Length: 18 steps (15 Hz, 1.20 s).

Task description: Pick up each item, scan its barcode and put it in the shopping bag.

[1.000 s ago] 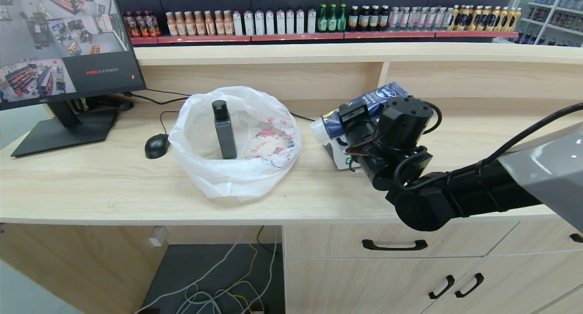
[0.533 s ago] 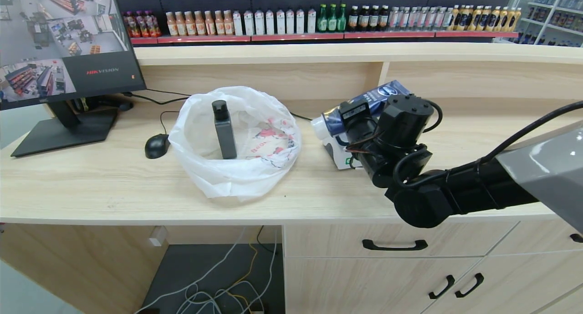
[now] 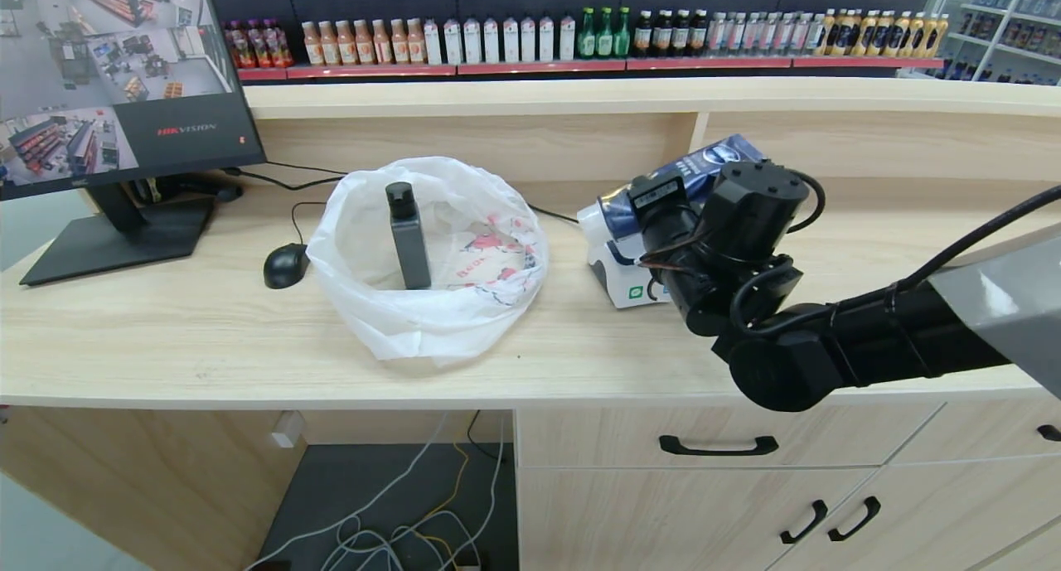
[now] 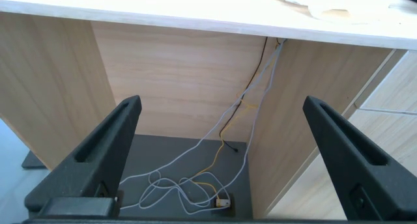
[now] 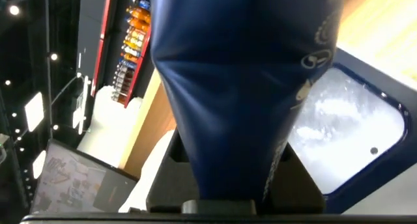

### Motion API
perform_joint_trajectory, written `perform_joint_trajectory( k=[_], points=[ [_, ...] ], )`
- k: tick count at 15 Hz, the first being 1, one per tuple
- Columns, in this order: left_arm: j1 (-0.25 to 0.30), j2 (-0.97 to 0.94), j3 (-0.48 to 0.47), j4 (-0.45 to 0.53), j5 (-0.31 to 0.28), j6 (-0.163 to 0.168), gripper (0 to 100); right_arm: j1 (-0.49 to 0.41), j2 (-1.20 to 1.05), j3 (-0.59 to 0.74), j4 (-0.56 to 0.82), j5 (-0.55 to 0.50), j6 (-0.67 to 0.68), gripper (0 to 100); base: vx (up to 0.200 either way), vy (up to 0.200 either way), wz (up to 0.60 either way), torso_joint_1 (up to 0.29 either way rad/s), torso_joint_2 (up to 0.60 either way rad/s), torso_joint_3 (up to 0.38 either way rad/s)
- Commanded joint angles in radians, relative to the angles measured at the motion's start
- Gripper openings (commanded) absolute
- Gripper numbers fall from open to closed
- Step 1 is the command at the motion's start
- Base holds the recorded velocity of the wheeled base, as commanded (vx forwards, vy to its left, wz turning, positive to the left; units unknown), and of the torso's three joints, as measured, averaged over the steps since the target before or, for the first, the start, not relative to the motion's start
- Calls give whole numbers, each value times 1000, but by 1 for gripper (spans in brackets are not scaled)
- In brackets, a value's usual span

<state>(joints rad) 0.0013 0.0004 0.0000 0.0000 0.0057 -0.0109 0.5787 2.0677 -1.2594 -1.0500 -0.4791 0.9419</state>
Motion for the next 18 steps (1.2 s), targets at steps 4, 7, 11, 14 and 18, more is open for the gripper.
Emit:
perform_joint_trajectory(
  k=[4, 7, 11, 14, 18],
  points=[
    [0, 0, 0, 0, 0, 0, 100, 62, -96, 0, -16, -82, -273, 0, 0, 0, 0, 0, 0, 0],
    [0, 0, 0, 0, 0, -1, 100, 162, -67, 3, -166, -85, -615, 0, 0, 0, 0, 0, 0, 0],
    [0, 0, 0, 0, 0, 0, 100, 205, 29, 1, -415, 5, -1008, 0, 0, 0, 0, 0, 0, 0],
    [0, 0, 0, 0, 0, 0, 100, 205, 46, 3, -492, 74, -1152, 0, 0, 0, 0, 0, 0, 0],
    [0, 0, 0, 0, 0, -1, 100, 216, 49, 31, -505, 83, -1201, 0, 0, 0, 0, 0, 0, 0]
  ],
)
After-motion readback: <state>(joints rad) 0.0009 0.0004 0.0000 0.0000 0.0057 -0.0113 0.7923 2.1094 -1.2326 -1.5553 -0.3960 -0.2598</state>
